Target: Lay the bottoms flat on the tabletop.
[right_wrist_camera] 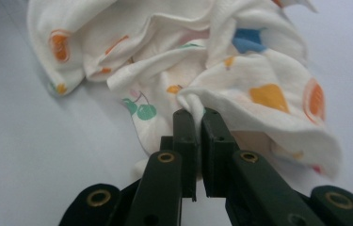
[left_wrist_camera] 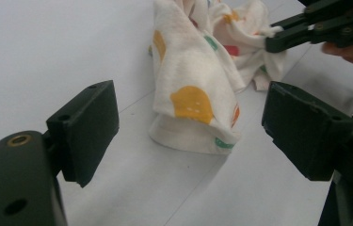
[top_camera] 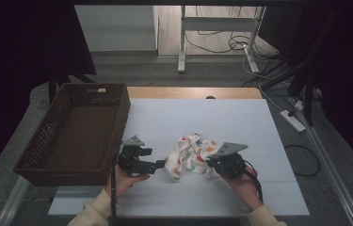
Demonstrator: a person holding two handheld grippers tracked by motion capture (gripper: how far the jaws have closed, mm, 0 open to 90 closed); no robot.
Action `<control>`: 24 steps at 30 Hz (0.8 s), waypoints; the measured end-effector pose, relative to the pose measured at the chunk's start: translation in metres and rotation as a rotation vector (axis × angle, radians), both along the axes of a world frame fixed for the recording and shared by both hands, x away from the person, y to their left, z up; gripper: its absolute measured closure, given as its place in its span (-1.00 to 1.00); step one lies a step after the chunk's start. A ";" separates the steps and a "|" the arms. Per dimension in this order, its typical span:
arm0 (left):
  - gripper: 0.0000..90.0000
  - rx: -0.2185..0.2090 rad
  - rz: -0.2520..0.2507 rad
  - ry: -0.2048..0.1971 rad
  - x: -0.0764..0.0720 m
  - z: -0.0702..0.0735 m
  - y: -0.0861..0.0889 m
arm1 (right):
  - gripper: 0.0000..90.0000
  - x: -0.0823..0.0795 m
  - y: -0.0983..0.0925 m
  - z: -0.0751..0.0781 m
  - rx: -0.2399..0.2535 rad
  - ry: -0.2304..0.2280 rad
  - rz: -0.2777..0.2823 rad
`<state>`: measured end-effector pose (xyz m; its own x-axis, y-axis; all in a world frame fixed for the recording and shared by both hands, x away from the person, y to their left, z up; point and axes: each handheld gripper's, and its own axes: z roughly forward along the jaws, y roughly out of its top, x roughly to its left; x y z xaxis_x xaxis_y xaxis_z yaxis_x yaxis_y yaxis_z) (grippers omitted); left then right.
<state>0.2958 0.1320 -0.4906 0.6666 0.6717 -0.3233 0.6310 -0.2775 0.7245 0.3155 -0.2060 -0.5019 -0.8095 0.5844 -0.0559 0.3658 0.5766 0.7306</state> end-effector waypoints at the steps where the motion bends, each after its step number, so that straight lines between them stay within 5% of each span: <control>1: -0.58 0.000 0.000 0.000 0.000 0.000 0.000 | 0.90 -0.004 -0.005 0.001 0.001 -0.001 -0.003; 11: -0.58 -0.002 -0.013 -0.003 0.001 0.001 -0.003 | 0.89 -0.020 -0.048 -0.001 0.015 0.055 -0.089; 21: -0.58 0.003 -0.019 -0.001 0.001 0.000 -0.006 | 0.89 -0.027 -0.068 -0.007 -0.007 0.110 -0.134; 24: -0.58 0.003 -0.016 -0.002 0.000 0.000 -0.006 | 0.61 -0.027 -0.073 -0.005 0.007 0.100 -0.162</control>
